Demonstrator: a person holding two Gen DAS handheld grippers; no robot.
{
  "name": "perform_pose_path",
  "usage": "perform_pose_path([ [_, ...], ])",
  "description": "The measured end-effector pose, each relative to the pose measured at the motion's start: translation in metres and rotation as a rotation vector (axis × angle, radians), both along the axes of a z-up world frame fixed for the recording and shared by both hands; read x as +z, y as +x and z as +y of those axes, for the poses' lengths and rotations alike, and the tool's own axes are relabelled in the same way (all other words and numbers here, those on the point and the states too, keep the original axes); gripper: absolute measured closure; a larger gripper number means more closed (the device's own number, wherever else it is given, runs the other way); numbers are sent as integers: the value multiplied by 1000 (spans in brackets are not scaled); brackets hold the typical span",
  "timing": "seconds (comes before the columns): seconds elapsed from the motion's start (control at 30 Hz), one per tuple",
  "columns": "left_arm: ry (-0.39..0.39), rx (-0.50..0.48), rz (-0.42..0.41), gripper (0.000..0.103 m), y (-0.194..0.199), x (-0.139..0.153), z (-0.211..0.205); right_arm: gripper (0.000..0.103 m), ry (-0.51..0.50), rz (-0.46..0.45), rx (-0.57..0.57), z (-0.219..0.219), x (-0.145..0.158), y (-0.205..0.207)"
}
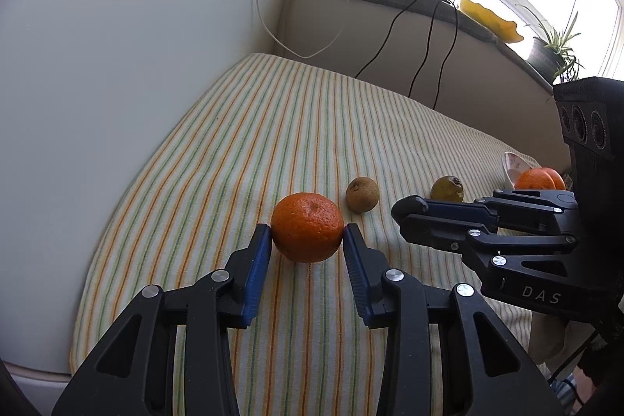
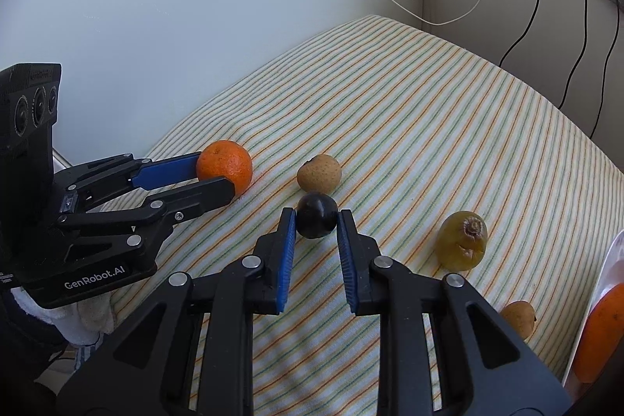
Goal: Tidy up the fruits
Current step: 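Grasp the small orange with the left gripper while the right gripper grasps a dark plum, then carry the orange and plum onto the plate with both grippers and open them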
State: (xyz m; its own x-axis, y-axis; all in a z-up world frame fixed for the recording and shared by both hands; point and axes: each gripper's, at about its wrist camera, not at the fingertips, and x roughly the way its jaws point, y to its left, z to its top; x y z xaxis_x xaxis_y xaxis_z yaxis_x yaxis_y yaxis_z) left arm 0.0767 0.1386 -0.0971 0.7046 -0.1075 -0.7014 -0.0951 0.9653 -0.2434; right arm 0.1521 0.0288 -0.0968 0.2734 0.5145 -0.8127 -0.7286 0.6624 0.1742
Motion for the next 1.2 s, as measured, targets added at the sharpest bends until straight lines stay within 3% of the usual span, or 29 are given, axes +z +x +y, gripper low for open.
perform_pose_path([
  [0.27, -8, -48, -37, 67, -3, 16, -22, 81, 40, -35, -35, -33, 21, -14],
  [0.53, -22, -133, -69, 67, -1, 29, -60, 81, 75, -67, -111, -93, 42, -27],
  [0.83, -51, -253, -81, 67, 10, 39, -117, 81, 100, -97, -228, -166, 60, -31],
  [1.2, -54, -410, -75, 67, 26, 41, -197, 81, 89, -112, -357, -244, 62, -38],
])
